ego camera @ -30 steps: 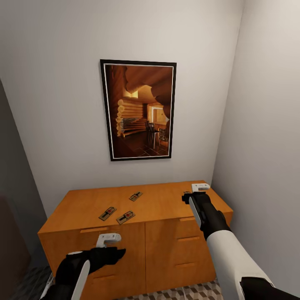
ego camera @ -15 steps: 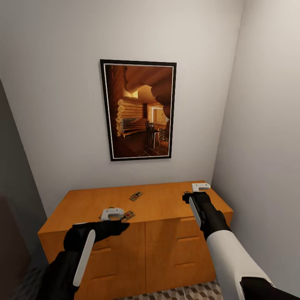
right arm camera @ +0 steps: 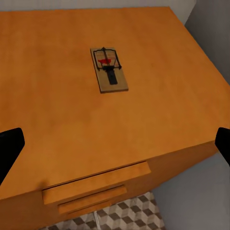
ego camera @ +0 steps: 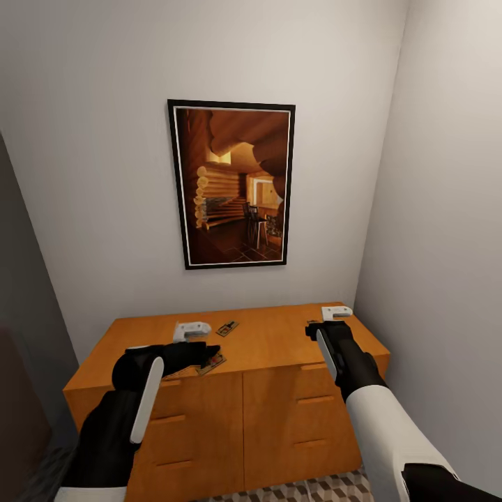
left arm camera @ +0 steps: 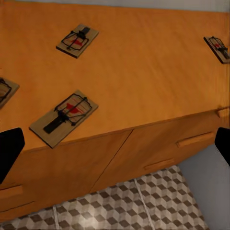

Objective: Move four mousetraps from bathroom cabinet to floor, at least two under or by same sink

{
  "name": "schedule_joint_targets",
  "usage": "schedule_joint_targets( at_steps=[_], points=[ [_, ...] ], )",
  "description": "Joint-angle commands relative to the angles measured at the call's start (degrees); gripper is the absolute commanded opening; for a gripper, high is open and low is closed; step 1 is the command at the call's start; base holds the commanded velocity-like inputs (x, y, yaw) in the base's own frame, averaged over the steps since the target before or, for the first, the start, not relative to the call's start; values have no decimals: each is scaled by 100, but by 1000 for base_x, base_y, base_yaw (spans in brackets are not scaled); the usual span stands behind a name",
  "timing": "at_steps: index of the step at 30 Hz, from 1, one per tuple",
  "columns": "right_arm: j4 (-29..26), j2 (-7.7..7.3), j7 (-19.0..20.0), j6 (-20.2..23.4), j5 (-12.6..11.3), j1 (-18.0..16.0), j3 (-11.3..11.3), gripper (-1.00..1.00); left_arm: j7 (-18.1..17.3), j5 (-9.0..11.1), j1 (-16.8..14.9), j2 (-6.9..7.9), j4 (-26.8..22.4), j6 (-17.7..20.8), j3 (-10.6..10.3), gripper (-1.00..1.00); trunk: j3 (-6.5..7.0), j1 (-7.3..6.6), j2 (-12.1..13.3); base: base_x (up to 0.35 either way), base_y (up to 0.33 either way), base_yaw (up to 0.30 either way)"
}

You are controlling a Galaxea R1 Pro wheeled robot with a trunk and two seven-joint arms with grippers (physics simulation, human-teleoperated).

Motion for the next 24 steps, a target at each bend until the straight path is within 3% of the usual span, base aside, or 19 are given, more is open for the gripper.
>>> schedule_joint_targets(
  at_steps=[1, 18, 24],
  points=[
    [-7, 7, 23, 34, 59, -5, -19, 100, 17, 37, -53, -4, -1, 29, 3, 100, -10, 2, -8, 0, 0, 0],
    [-7, 11, 21, -96, 73, -3, -19, 100, 25, 19, -550, 26, 53, 29, -1, 100, -10, 2, -8, 0, 0, 0],
    [-7, 15, -13, -147, 74, -4, -19, 100, 30, -73, -649, 82, 92, 29, 23, 100, -10, 2, -8, 0, 0, 0]
  ],
)
